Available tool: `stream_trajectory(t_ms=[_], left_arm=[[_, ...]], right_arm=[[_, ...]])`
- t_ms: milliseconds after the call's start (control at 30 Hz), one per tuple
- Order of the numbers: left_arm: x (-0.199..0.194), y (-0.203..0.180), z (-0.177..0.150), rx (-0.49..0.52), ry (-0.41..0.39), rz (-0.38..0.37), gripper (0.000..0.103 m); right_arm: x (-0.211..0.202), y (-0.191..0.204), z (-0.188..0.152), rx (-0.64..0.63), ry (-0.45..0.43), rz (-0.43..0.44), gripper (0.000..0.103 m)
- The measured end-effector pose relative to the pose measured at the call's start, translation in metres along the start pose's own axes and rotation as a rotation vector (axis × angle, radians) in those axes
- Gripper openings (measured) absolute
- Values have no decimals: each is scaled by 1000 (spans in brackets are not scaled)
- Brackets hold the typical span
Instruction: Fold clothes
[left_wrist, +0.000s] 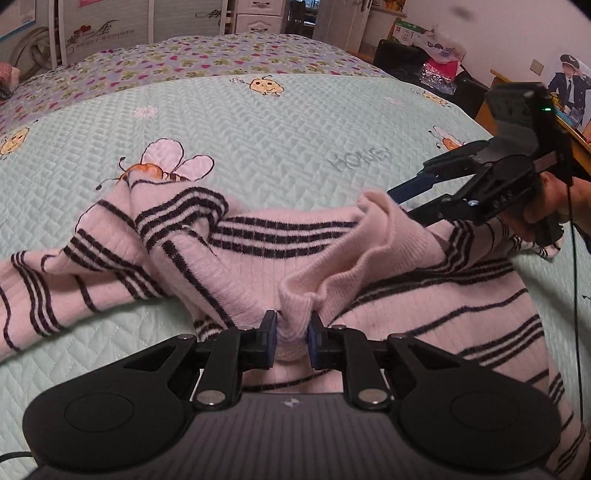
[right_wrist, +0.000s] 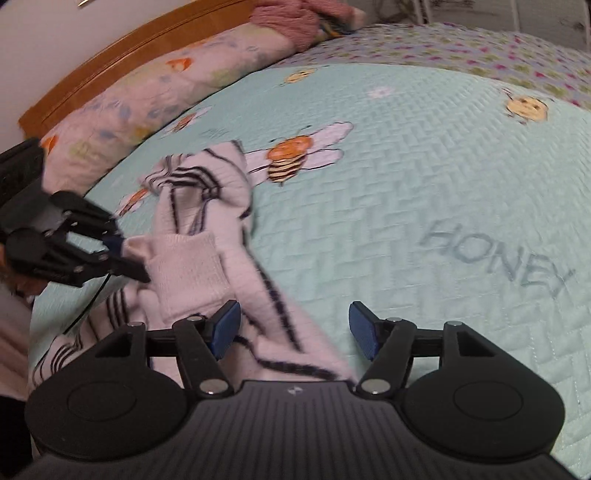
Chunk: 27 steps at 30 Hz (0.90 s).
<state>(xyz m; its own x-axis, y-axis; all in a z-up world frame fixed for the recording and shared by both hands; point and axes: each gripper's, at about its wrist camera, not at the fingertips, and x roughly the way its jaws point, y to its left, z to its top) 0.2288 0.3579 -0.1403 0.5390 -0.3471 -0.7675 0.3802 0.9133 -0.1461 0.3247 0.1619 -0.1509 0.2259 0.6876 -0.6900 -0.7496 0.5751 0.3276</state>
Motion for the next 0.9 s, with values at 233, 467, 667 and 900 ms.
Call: stream_trajectory(t_ms=[233, 467, 667, 900], left_arm=[[6, 1, -10, -15, 19, 4, 18], [11, 1, -11, -17, 22, 8, 19], [11, -1, -14, 1, 18, 17, 20], [13, -2, -16, 9, 18, 29, 21]], right_arm=[[-5, 42, -6, -217, 13, -64, 66], [-22, 58, -20, -224, 134, 9, 67], [-37, 51, -9, -129, 193, 131, 67], [2, 45, 36, -216, 220, 332, 66]])
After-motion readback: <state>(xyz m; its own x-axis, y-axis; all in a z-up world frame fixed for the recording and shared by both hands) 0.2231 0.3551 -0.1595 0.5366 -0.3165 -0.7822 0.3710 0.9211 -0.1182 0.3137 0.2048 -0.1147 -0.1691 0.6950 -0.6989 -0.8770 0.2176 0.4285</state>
